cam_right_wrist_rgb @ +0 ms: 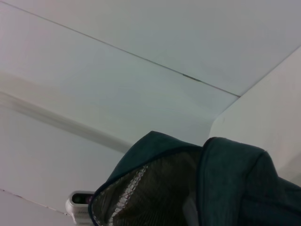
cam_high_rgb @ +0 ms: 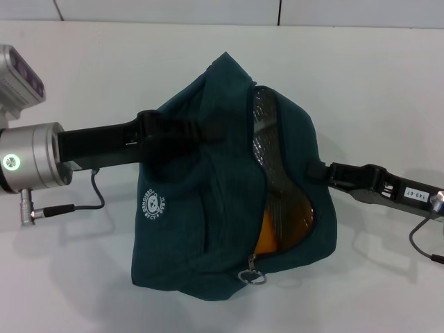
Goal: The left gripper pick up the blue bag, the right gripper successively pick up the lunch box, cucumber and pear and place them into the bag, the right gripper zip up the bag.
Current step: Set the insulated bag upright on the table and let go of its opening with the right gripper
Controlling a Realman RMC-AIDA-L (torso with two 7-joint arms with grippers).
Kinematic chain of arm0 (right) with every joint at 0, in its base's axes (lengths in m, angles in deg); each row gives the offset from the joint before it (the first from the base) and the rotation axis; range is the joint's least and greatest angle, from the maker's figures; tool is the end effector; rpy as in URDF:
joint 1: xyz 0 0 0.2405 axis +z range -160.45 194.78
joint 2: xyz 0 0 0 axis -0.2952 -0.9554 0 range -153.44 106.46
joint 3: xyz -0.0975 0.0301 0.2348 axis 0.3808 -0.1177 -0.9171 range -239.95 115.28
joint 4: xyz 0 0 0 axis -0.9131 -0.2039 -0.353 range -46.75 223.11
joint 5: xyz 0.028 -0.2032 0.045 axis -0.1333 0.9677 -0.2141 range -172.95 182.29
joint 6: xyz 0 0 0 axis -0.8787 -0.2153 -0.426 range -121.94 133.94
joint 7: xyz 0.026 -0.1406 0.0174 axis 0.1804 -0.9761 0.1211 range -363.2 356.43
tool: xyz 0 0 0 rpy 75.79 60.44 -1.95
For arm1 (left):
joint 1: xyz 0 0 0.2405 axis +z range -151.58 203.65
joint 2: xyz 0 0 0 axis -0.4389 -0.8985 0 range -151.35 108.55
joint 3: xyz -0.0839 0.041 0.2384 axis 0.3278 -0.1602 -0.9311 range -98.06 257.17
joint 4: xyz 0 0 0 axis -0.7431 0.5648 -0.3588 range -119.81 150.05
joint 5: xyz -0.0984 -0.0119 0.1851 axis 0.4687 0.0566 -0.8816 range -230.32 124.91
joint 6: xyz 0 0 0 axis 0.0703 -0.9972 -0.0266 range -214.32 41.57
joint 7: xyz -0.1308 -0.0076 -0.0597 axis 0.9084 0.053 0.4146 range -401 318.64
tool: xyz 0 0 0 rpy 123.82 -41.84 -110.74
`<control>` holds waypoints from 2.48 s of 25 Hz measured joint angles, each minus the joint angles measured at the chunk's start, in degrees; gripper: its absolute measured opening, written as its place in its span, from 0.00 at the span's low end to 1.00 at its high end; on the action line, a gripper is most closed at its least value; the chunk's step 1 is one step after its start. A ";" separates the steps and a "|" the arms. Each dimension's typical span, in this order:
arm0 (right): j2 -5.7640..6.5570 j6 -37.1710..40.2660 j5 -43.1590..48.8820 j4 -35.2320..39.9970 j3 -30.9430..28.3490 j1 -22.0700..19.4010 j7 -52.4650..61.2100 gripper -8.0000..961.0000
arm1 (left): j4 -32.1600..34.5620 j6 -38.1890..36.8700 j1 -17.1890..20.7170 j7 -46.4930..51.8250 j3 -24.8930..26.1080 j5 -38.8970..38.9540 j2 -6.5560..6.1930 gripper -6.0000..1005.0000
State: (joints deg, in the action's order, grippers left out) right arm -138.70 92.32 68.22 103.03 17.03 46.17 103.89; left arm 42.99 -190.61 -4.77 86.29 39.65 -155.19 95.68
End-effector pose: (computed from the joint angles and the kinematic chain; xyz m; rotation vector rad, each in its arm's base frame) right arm 0.2505 0.2988 -0.0465 2.2558 -1.6584 -1.1699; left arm -0.2354 0.3030 0.0070 2.1011 1.6247 1.0600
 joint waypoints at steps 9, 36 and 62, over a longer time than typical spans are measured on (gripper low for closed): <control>0.00 1.20 -0.39 0.00 -0.74 -0.55 -1.75 0.09 | 0.00 -0.02 0.03 -0.02 0.00 -0.35 0.06 0.04; 4.30 8.93 2.77 6.53 -11.86 -5.46 -7.14 0.06 | -0.77 7.30 -5.18 1.52 -0.55 -5.13 1.99 0.04; 4.62 9.79 2.77 6.08 -12.29 -5.89 -9.56 0.20 | -0.77 8.51 -5.41 1.47 -2.11 -4.89 1.91 0.04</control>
State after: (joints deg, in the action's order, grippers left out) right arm -134.08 102.11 70.99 109.11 4.74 40.28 94.33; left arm 42.21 -182.10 -10.17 87.76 37.55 -160.09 97.59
